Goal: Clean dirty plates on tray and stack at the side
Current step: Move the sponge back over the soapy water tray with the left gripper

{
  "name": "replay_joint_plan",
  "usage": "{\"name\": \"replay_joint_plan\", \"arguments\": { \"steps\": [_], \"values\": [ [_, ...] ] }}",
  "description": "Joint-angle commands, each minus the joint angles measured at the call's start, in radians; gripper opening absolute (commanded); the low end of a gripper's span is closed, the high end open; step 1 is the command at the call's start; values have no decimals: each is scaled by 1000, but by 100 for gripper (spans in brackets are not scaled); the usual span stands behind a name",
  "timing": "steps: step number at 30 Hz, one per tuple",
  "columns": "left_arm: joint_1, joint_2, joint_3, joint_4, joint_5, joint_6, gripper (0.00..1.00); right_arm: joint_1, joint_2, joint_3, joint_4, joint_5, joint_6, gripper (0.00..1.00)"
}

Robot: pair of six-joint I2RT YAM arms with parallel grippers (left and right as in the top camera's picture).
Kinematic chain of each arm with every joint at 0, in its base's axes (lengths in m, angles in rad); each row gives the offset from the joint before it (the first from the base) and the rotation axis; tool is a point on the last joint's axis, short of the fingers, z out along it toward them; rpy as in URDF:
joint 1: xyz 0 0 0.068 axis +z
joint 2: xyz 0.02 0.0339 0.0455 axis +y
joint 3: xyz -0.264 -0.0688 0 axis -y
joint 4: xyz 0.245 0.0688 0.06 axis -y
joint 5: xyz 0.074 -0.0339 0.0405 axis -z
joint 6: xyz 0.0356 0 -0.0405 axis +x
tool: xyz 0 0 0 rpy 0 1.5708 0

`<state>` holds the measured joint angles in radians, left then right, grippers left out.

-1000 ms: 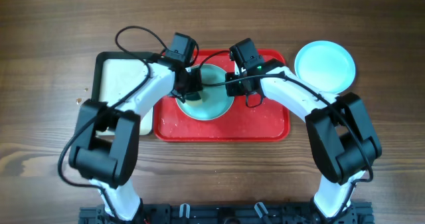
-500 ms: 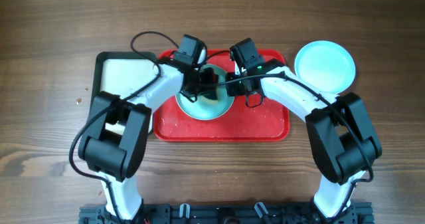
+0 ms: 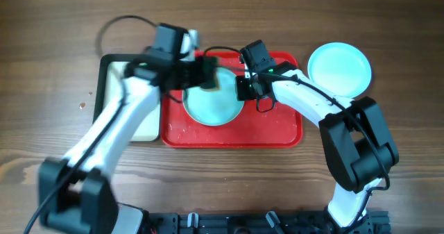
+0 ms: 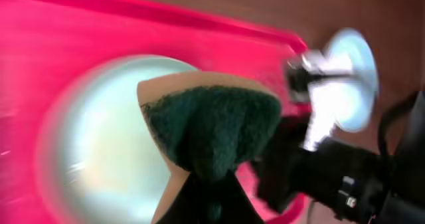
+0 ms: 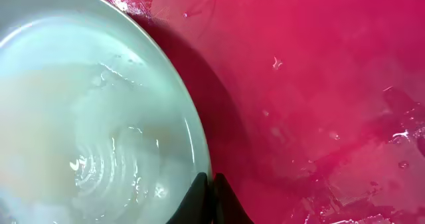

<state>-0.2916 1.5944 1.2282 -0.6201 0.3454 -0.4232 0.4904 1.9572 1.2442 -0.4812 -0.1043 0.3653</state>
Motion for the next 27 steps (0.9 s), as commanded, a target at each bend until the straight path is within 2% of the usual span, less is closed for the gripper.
{"name": "replay_joint_plan", "arguments": {
  "steps": [1, 4, 7, 13, 19, 24, 25, 26, 27],
  "values": [
    [124, -37, 2, -125, -229, 20, 7, 6, -13, 5, 2, -13, 5, 4],
    [217, -27, -3, -246, -382, 20, 6, 6, -13, 5, 2, -13, 5, 4],
    [301, -15, -33, -278, -465, 20, 6, 6, -13, 5, 2, -13, 5, 4],
    [393, 19, -137, -183, -470, 28, 4, 6, -13, 5, 3, -13, 5, 4],
    [396, 33, -237, -56, -470, 72, 4, 6, -13, 5, 3, -13, 5, 4],
    [396, 35, -248, -45, -470, 73, 5, 6, -13, 5, 8, -25, 5, 4],
    [396, 35, -248, -50, -470, 72, 10, 6, -13, 5, 9, -24, 5, 4],
    [396, 35, -248, -56, -470, 72, 29, 6, -13, 5, 9, -24, 4, 4],
    [396, 35, -248, -65, -470, 72, 36, 6, -13, 5, 9, -24, 4, 4]
  ]
}}
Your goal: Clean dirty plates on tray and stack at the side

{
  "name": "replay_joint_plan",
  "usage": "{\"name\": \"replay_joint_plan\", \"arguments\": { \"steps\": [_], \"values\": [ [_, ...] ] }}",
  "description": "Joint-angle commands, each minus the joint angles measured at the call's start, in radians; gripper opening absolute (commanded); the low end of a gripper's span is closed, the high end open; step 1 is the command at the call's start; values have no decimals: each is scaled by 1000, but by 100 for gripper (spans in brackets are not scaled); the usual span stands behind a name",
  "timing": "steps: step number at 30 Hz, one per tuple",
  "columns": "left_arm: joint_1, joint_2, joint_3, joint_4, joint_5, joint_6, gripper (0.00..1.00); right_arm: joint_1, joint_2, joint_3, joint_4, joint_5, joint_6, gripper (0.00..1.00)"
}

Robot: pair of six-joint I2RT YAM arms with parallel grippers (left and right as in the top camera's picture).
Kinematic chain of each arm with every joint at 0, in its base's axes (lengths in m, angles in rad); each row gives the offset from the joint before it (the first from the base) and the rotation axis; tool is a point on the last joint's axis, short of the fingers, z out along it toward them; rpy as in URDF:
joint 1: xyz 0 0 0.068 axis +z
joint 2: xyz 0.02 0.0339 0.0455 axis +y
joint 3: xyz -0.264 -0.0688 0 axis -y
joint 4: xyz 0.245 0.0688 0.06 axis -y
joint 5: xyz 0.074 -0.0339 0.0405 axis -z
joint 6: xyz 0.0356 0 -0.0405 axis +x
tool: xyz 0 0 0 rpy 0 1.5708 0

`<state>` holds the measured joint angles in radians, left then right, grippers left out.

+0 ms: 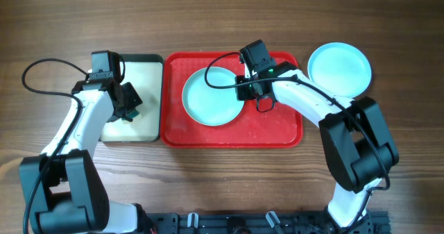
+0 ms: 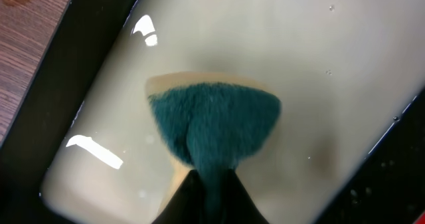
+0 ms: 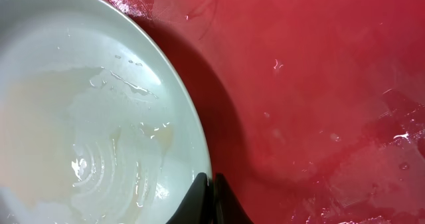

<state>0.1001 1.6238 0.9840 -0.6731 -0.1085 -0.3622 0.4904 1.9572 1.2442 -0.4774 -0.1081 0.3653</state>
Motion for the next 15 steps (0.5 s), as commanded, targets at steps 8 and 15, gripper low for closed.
{"name": "replay_joint_plan", "arguments": {
  "steps": [8, 15],
  "values": [
    [4, 5, -4, -34, -16, 11, 100, 6, -13, 5, 5, -19, 1, 5],
    [4, 5, -4, -34, -16, 11, 100, 6, -13, 5, -3, 7, 1, 5]
  ]
}}
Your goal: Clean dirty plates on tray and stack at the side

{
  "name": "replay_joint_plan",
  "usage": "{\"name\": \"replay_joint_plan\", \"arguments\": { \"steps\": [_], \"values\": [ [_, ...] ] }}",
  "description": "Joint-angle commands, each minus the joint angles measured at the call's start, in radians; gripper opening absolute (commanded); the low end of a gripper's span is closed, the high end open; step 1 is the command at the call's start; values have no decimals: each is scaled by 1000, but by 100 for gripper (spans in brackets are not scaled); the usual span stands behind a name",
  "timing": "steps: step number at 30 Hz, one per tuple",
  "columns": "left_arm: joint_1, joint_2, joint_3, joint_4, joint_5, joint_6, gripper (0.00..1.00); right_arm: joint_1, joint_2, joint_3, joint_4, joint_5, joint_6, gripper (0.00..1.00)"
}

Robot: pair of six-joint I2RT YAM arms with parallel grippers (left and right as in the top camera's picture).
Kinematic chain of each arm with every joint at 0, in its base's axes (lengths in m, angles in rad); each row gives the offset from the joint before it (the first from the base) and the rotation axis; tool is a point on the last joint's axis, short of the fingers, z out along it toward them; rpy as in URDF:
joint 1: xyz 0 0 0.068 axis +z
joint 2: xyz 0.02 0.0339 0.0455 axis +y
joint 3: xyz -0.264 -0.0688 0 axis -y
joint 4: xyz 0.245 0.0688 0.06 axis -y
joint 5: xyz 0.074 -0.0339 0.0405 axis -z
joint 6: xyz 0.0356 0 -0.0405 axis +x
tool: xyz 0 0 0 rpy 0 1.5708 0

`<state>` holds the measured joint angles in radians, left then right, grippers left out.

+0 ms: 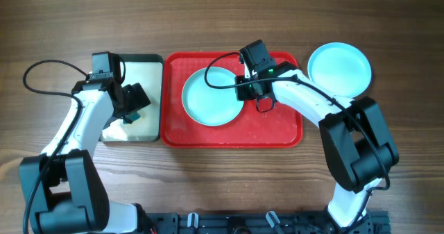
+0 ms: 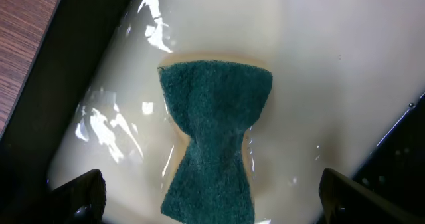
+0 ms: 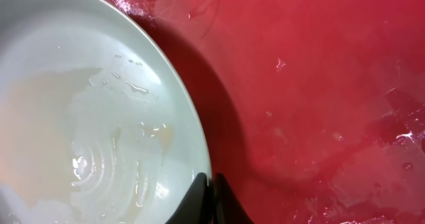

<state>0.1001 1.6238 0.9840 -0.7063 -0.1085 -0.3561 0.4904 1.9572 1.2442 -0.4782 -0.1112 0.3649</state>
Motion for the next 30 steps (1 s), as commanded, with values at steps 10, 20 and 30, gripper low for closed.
{"name": "replay_joint_plan", "arguments": {
  "steps": [10, 20, 30],
  "values": [
    [4, 5, -4, 0, -16, 5, 100, 6, -13, 5, 9, 10, 2, 5],
    [4, 5, -4, -1, -16, 5, 100, 6, -13, 5, 21, 10, 2, 5],
    [4, 5, -4, -1, -16, 5, 100, 6, -13, 5, 17, 10, 2, 5]
  ]
}}
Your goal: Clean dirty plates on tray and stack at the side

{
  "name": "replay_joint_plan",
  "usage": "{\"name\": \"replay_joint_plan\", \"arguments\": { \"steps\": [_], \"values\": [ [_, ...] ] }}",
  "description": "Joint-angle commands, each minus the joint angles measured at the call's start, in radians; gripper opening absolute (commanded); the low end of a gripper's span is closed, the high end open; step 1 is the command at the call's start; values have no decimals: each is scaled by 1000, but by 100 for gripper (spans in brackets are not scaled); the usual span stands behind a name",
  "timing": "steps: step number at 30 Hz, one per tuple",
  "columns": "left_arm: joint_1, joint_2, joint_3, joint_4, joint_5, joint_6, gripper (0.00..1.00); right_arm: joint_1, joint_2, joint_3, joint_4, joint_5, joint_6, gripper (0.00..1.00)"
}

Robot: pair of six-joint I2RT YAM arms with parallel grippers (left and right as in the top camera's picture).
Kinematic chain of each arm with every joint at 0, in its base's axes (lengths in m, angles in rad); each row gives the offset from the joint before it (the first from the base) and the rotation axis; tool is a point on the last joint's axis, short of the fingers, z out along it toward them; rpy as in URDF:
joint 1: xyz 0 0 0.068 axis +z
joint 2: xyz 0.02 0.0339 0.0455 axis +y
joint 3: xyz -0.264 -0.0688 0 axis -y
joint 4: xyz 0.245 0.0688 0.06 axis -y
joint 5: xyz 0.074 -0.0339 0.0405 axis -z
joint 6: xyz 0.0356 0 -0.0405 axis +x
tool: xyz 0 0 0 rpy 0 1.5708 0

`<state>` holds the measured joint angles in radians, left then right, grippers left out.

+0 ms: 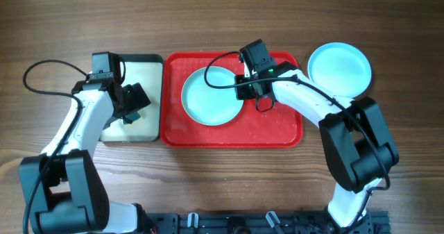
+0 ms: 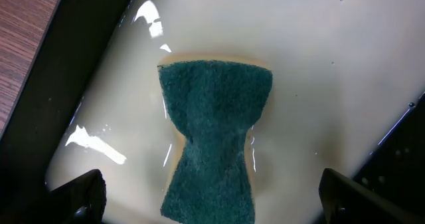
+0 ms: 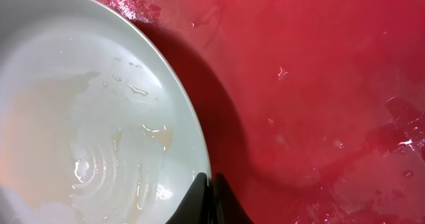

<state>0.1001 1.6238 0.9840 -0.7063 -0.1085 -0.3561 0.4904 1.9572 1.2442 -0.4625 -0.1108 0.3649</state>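
A pale blue plate (image 1: 211, 96) lies wet on the red tray (image 1: 277, 133). My right gripper (image 1: 243, 88) is shut on its right rim; in the right wrist view the closed tips (image 3: 211, 184) pinch the plate (image 3: 86, 117) edge over the tray (image 3: 319, 84). The green sponge (image 2: 212, 131) lies in the milky water of the black basin (image 2: 66, 71). My left gripper (image 2: 212, 204) stands open around the sponge, its fingers (image 2: 80, 194) wide apart and clear of it. From overhead the left gripper (image 1: 132, 102) is over the basin (image 1: 146, 74).
A second pale blue plate (image 1: 338, 69) sits on the wooden table to the right of the tray. Water drops and smears cover the tray floor. The left arm's cable loops over the table at the far left.
Almost nothing has moved. The ripples in the basin water have calmed around the sponge. The right wrist view has shifted slightly, its grip on the plate rim unchanged.
My left gripper held the sponge above the plate on the tray. Then it held the sponge down in the basin. Then it was open with the sponge lying in the water, as now. My right gripper stayed shut on the plate rim throughout.
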Motion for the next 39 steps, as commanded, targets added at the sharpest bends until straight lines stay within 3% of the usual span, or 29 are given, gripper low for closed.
{"name": "replay_joint_plan", "arguments": {
  "steps": [1, 8, 11, 15, 21, 23, 28, 33, 39],
  "values": [
    [4, 5, -4, -1, -16, 5, 100, 6, -12, 5, -2, 10, 2, 6],
    [4, 5, -4, 22, -16, 5, 100, 6, 6, 5, 6, 10, 2, 21],
    [4, 5, -4, 43, -8, 0, 100, 6, 18, 5, 4, 8, 2, 21],
    [7, -12, 19, 88, 108, 2, 100, 6, 35, 5, 6, 6, 2, 23],
    [42, -142, 134, 97, 167, 1, 100, 6, 35, 5, 6, 5, 2, 26],
    [82, -201, 180, 113, 164, 1, 100, 6, 35, 5, 9, -4, 5, 24],
    [239, -311, 216, 140, 164, 2, 100, 6, 37, 5, 24, -71, 6, 5],
    [386, -328, 216, 113, 164, 2, 100, 11, 42, 5, 52, -53, 13, 4],
    [455, -327, 216, 103, 164, 2, 100, -1, 21, 101, 9, -28, 12, 4]
  ]
}}
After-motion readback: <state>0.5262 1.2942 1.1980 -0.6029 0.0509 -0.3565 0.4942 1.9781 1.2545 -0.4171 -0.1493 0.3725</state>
